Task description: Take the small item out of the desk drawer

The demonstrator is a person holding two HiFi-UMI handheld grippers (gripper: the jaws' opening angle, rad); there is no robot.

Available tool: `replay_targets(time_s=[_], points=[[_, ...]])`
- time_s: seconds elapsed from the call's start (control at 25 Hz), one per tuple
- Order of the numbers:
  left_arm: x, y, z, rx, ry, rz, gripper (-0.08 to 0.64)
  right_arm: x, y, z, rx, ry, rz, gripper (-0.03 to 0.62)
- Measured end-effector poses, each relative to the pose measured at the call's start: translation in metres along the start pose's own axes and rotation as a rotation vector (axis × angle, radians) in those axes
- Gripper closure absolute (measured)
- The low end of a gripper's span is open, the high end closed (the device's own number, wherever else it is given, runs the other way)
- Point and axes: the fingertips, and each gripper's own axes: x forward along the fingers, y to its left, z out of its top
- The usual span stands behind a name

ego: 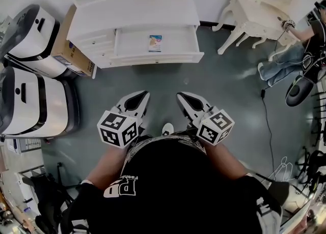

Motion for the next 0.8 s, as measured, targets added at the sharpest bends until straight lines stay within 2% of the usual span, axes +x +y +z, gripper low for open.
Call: replay_targets(time_s=[0.2,0.6,0.8], points=[[0.024,-0.001,0.011,0.003,-0.006,0.016,0.544,0.001,-0.028,0.01,0.012,-0.007,0.005,0.583],[0.035,0.002,0.015,0.005,0.012,0.041,0.543,0.005,-0.04,0.018,0.026,-0.018,0.024,0.583],[0.046,0.01,0.017,-0.001,0.026,0.026,0.543,0.01,-0.049,0.019,0.032,-0.011,0.004,0.583]])
